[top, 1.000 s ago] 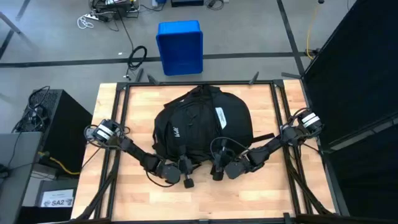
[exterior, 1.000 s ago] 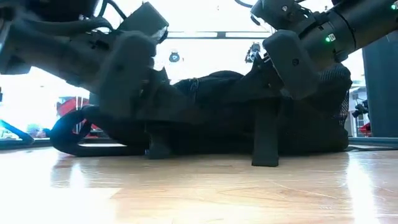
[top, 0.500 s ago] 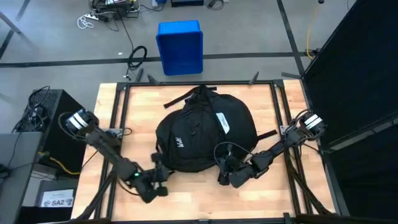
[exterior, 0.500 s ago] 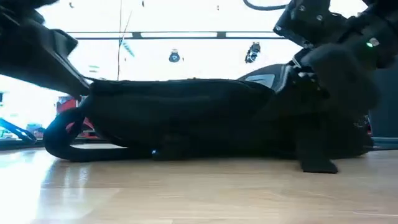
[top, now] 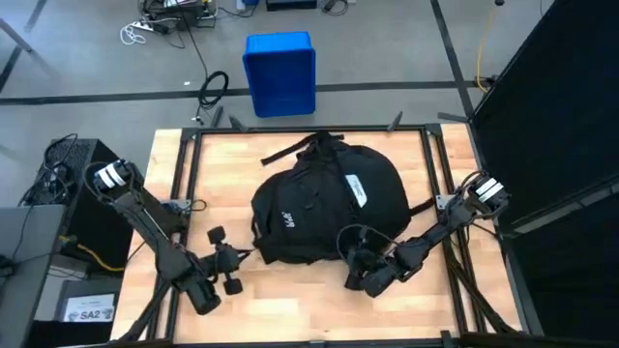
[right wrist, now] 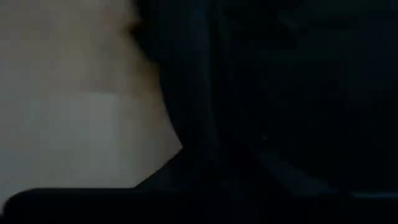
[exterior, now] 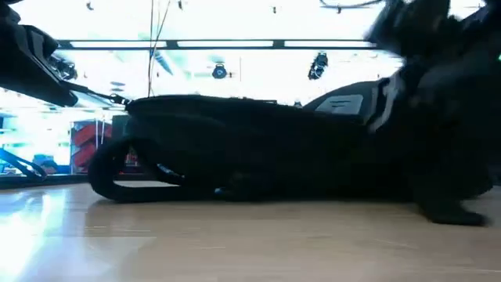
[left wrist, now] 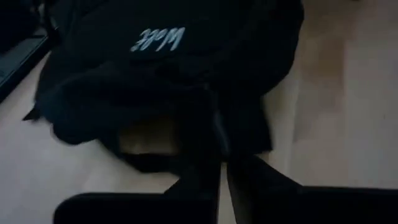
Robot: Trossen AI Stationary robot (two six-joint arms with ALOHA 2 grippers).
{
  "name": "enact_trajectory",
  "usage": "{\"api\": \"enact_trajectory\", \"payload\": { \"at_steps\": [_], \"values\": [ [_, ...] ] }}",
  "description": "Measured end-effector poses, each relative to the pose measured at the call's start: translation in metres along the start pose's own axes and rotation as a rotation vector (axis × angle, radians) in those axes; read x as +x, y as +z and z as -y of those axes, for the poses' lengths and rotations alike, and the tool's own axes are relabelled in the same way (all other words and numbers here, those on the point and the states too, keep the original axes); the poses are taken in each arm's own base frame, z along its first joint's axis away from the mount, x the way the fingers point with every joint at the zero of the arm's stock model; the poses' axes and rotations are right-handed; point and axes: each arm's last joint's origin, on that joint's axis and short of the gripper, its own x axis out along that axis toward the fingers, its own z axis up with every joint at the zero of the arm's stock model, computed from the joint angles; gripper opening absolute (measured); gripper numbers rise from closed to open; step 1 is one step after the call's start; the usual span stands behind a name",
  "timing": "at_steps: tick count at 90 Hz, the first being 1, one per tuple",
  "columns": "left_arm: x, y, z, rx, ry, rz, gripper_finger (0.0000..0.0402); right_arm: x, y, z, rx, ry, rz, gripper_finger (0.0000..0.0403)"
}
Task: Unpack backpack
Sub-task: Close the backpack
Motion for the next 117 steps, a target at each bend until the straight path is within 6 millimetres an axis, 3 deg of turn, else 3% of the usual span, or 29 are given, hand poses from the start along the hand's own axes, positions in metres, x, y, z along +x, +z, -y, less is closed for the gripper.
{"api": "enact_trajectory", "payload": {
  "at_steps": [23, 39, 66, 81, 95, 117],
  "values": [
    [0.002, 0.005, 0.005, 0.010, -0.032, 0.028, 0.0001, -0.034, 0.053, -0.015, -0.037, 0.109, 0.254, 0.0186],
    [0.006, 0.013, 0.010, 0.029, -0.057, 0.072, 0.0001, -0.038, 0.091, -0.012, -0.017, 0.134, 0.472, 0.0229],
    [0.018, 0.036, 0.016, 0.066, -0.087, 0.158, 0.0000, 0.015, 0.129, 0.021, 0.039, 0.234, 0.513, 0.0265],
    [0.025, 0.046, 0.015, 0.105, -0.087, 0.187, 0.0000, 0.056, 0.142, 0.011, 0.012, 0.262, 0.476, 0.0269],
    [0.027, 0.047, 0.014, 0.121, -0.090, 0.176, 0.0000, 0.088, 0.141, -0.002, -0.073, 0.194, 0.335, 0.0259],
    [0.014, 0.040, 0.005, 0.075, -0.087, 0.123, 0.0000, 0.102, 0.141, -0.006, -0.074, 0.056, 0.254, 0.0230]
  ]
}}
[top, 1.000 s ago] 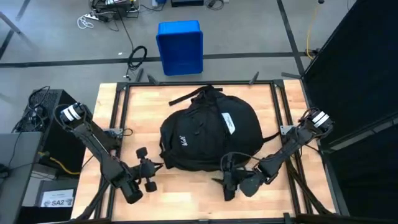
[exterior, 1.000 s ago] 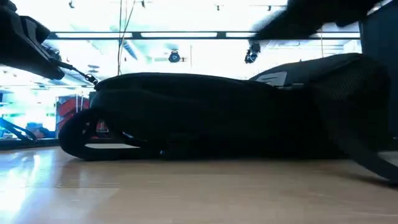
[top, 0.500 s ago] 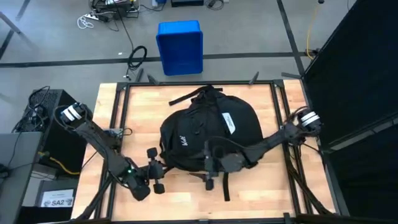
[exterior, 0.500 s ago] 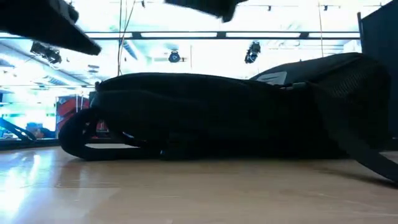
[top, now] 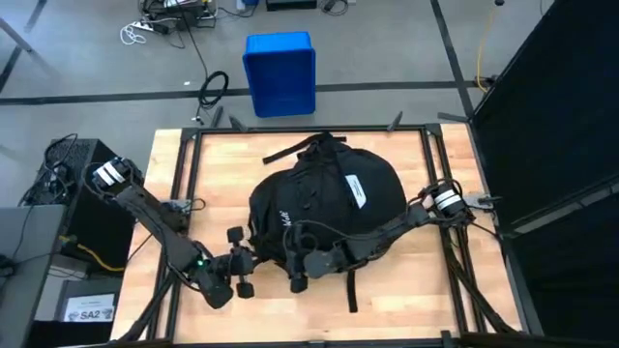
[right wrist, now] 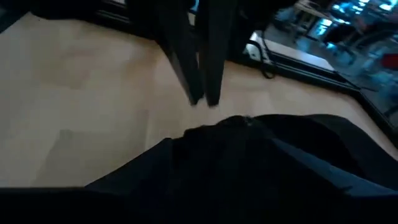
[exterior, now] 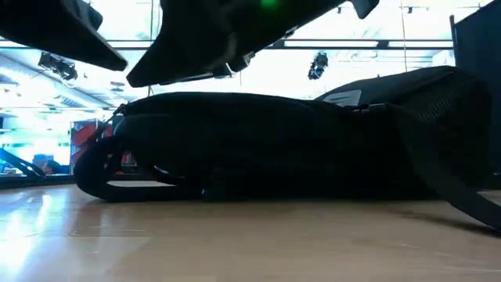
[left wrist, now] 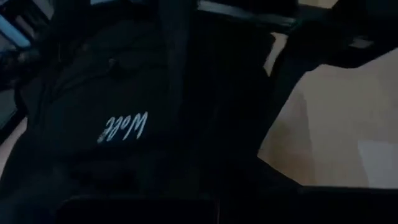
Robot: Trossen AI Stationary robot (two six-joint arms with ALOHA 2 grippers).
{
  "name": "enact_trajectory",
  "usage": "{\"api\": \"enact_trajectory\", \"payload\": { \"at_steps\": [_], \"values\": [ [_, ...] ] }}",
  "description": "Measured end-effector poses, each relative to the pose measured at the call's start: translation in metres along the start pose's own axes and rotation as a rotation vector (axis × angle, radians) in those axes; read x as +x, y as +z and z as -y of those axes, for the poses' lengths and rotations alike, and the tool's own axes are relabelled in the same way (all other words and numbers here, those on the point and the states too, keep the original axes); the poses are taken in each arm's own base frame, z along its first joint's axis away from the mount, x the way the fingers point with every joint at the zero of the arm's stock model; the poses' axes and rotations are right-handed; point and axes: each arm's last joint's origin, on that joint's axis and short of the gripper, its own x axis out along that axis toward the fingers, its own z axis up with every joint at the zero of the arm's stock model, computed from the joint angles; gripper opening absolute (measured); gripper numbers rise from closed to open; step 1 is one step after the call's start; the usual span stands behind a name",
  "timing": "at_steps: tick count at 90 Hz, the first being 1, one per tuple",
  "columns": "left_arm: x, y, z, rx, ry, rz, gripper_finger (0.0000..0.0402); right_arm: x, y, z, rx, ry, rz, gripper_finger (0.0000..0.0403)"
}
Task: Unpack backpack
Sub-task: Close the backpack
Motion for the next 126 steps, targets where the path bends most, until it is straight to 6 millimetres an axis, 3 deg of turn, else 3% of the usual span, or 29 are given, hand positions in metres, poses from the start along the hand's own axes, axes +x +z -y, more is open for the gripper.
{"api": "enact_trajectory", "payload": {
  "at_steps": [17, 52, 71, 95, 104, 116, 126],
  "values": [
    [-0.011, -0.012, -0.005, -0.004, 0.004, -0.077, 0.0018, 0.003, -0.002, 0.006, 0.024, -0.039, -0.021, 0.0199],
    [0.015, -0.059, -0.015, -0.264, -0.053, -0.060, 0.0202, 0.010, -0.006, 0.015, 0.082, -0.002, -0.049, 0.0156],
    [0.031, -0.066, -0.031, -0.317, 0.033, -0.027, 0.0242, 0.010, -0.006, 0.016, 0.085, -0.004, -0.049, 0.0153],
    [0.041, -0.068, -0.040, -0.322, 0.078, -0.002, 0.0218, 0.010, -0.006, 0.016, 0.104, -0.003, -0.050, 0.0147],
    [0.041, -0.067, -0.039, -0.310, 0.071, 0.005, 0.0154, 0.010, -0.006, 0.016, 0.105, -0.005, -0.051, 0.0146],
    [0.041, -0.067, -0.039, -0.279, 0.067, 0.003, 0.0029, 0.011, -0.007, 0.016, 0.105, -0.005, -0.051, 0.0149],
    [0.041, -0.066, -0.038, -0.271, 0.060, 0.009, 0.0009, 0.012, -0.010, 0.016, 0.094, -0.007, -0.066, 0.0154]
  ]
}}
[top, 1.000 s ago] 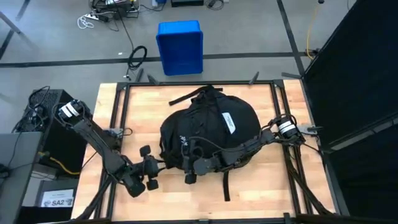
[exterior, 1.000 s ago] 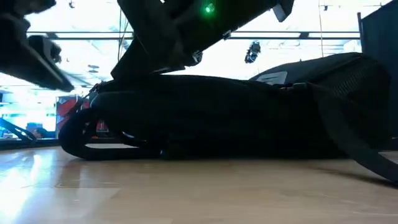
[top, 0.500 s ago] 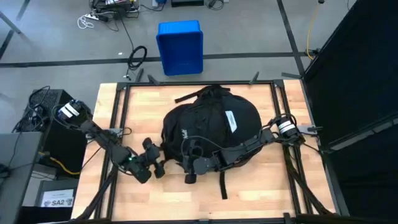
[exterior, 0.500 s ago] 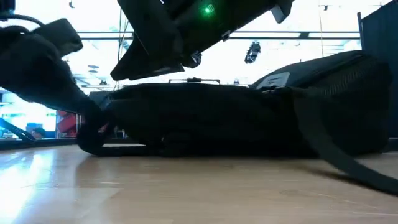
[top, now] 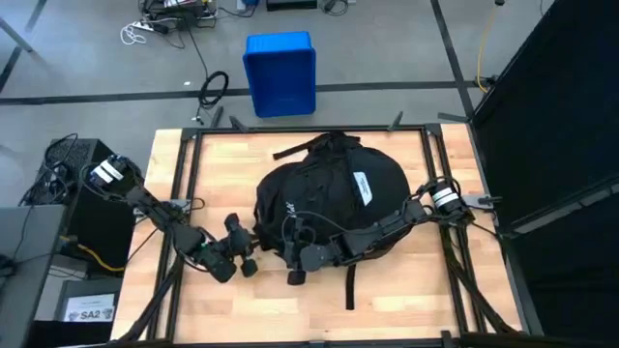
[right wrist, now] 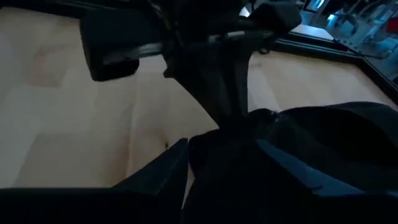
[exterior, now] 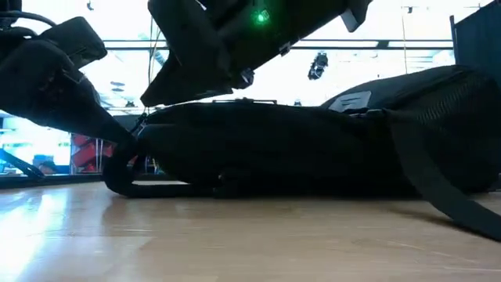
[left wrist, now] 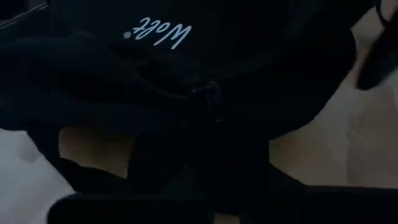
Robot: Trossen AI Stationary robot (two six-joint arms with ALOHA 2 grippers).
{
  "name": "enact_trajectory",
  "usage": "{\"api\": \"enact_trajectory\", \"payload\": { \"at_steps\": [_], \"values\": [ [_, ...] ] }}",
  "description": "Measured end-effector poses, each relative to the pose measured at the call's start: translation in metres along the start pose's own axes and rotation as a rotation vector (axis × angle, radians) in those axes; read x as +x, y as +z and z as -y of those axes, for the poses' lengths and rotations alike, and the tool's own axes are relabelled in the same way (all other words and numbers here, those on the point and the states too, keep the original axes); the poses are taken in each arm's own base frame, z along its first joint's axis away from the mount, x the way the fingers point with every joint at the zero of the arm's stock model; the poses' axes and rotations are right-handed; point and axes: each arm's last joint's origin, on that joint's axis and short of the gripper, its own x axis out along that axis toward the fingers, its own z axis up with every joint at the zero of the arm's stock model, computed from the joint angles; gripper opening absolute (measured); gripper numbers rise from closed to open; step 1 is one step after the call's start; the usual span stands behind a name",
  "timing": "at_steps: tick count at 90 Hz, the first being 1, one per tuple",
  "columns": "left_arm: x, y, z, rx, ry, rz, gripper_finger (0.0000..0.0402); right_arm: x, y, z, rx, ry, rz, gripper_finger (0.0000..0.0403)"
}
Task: Unpack backpack
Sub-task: Close the backpack
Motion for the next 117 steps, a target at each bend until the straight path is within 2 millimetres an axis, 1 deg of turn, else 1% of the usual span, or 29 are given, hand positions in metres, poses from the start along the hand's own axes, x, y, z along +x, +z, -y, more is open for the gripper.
{"api": "enact_trajectory", "payload": {
  "at_steps": [5, 17, 32, 39, 43, 47, 56, 61, 71, 94, 107, 117],
  "values": [
    [0.000, 0.000, 0.001, 0.003, -0.011, -0.001, 0.0005, 0.001, -0.002, 0.002, -0.013, -0.022, -0.021, 0.0156],
    [0.000, 0.004, 0.005, -0.003, -0.053, 0.016, 0.0002, 0.001, -0.007, 0.006, -0.026, -0.146, -0.064, 0.0159],
    [-0.001, 0.013, 0.013, -0.001, -0.144, 0.061, 0.0001, 0.001, -0.007, 0.007, -0.012, -0.147, -0.062, 0.0157],
    [-0.002, 0.016, 0.016, 0.005, -0.174, 0.081, 0.0001, 0.001, -0.008, 0.008, -0.011, -0.142, -0.074, 0.0147],
    [-0.002, 0.017, 0.016, 0.011, -0.180, 0.087, 0.0001, 0.003, -0.010, 0.009, -0.004, -0.121, -0.092, 0.0133],
    [-0.002, 0.017, 0.016, 0.019, -0.182, 0.086, 0.0001, 0.004, -0.012, 0.011, 0.010, -0.085, -0.113, 0.0109],
    [-0.003, 0.017, 0.016, 0.024, -0.182, 0.083, 0.0000, 0.005, -0.017, 0.011, 0.025, 0.014, -0.165, 0.0028],
    [-0.003, 0.017, 0.016, 0.025, -0.183, 0.082, 0.0000, 0.004, -0.019, 0.009, 0.029, 0.057, -0.192, 0.0012],
    [-0.004, 0.019, 0.015, 0.045, -0.185, 0.086, 0.0000, -0.006, -0.025, -0.006, 0.042, 0.113, -0.251, 0.0002],
    [-0.013, 0.028, 0.008, 0.056, -0.178, 0.104, 0.0000, -0.042, -0.035, -0.055, -0.006, 0.253, -0.317, 0.0000],
    [-0.017, 0.033, 0.004, 0.079, -0.150, 0.133, 0.0000, -0.061, -0.040, -0.079, -0.019, 0.407, -0.357, 0.0000],
    [-0.022, 0.039, -0.001, 0.093, -0.125, 0.159, 0.0000, -0.075, -0.045, -0.092, -0.026, 0.504, -0.407, 0.0000]
  ]
}}
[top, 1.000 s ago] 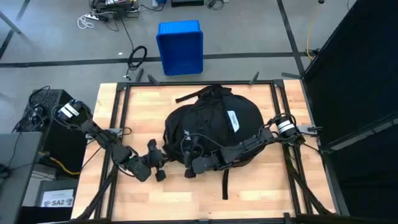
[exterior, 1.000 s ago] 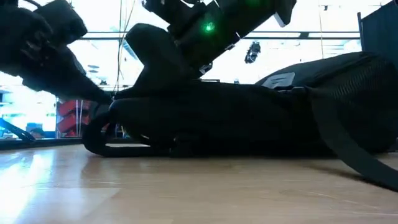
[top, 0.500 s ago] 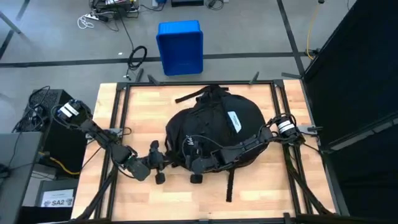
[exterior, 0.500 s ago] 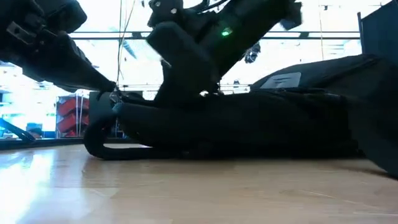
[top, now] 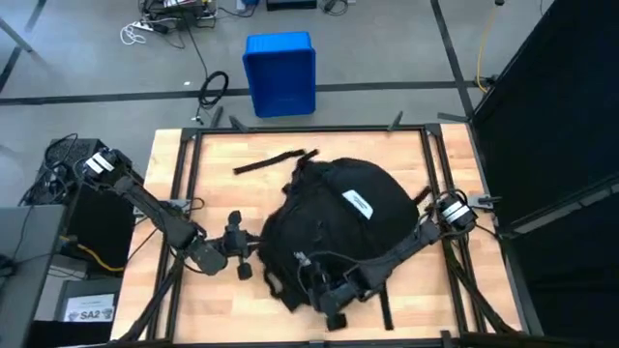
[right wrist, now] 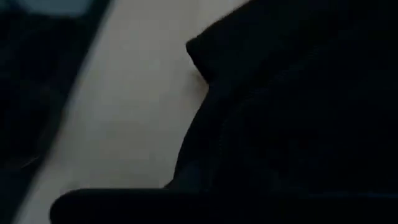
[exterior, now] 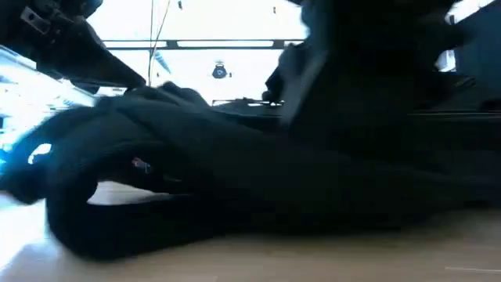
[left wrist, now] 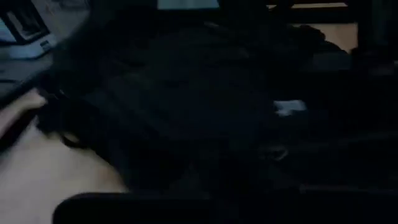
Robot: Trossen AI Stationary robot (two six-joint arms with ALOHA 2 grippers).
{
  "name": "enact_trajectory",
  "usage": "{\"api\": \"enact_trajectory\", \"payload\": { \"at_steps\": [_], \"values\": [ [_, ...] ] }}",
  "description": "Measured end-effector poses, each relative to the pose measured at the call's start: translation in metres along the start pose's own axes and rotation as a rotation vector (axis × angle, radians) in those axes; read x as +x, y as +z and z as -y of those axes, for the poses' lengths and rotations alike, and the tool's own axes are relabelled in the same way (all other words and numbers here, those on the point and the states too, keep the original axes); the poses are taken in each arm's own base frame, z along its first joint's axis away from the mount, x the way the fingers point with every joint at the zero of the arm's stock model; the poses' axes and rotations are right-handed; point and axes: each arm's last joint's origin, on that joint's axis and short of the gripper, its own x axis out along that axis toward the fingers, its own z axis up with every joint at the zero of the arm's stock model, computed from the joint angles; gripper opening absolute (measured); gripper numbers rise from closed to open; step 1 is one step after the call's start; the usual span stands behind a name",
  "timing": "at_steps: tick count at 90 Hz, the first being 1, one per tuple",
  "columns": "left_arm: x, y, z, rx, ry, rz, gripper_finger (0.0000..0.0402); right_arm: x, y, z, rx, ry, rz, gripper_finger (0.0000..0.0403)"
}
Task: Unpack backpack
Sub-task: Close the backpack
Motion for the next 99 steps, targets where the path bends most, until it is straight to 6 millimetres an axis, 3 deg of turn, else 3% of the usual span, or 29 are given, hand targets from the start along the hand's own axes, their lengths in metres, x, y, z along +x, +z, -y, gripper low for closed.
{"api": "enact_trajectory", "payload": {
  "at_steps": [21, 35, 65, 74, 88, 99],
  "values": [
    [-0.007, 0.004, -0.024, 0.045, 0.177, -0.008, 0.0000, -0.007, -0.022, -0.022, 0.086, 0.064, -0.173, 0.0000],
    [-0.003, 0.002, -0.039, 0.052, 0.296, -0.036, 0.0000, -0.012, -0.034, -0.026, 0.148, 0.048, -0.293, 0.0000],
    [0.011, 0.007, -0.057, 0.066, 0.406, -0.053, 0.0000, -0.019, -0.031, -0.026, 0.175, 0.102, -0.312, 0.0000],
    [0.013, 0.011, -0.056, 0.064, 0.375, -0.046, 0.0000, -0.038, -0.022, -0.030, 0.134, 0.113, -0.242, 0.0000],
    [0.014, 0.013, -0.055, 0.055, 0.340, -0.040, 0.0000, -0.086, 0.004, -0.036, 0.011, 0.064, -0.022, 0.0007],
    [0.015, 0.014, -0.053, 0.042, 0.295, -0.039, 0.0000, -0.108, 0.021, -0.034, -0.112, 0.024, 0.135, 0.0024]
  ]
}}
